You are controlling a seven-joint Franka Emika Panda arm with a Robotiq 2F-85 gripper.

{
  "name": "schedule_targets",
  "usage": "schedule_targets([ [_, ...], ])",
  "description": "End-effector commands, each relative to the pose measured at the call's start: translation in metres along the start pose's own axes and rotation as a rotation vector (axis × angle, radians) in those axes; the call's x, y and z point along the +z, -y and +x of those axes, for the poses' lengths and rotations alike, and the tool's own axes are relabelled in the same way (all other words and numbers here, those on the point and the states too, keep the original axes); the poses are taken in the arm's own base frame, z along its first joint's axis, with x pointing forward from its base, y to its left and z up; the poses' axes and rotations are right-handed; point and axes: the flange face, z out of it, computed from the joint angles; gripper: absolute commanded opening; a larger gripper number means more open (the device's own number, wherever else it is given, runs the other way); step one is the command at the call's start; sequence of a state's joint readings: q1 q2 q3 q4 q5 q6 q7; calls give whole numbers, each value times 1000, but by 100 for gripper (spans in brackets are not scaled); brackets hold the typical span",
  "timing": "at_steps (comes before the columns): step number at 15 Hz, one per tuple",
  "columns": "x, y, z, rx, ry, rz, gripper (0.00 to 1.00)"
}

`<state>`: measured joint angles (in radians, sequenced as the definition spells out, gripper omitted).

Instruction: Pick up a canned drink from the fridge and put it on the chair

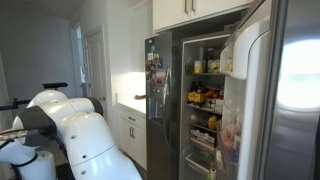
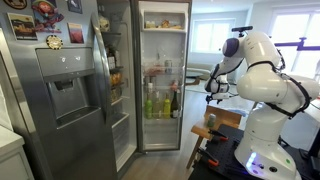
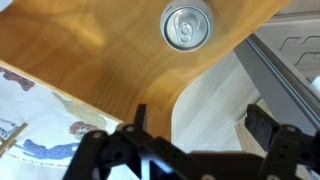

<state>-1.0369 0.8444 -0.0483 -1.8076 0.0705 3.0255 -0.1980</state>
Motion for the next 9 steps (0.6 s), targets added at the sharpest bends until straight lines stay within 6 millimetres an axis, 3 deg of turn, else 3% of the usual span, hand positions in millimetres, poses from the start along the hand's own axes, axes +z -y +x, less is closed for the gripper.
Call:
schedule_targets([
  [1,-48,4,-21,-74,-44,35,100],
  [2,-54,4,-23,-83,-58,55,100],
  [3,-27,5,-10,-46,-40,27,100],
  [6,-42,3,-16,-61,-48,52,100],
  [9,-44,3,-18,-60,-46,52,100],
])
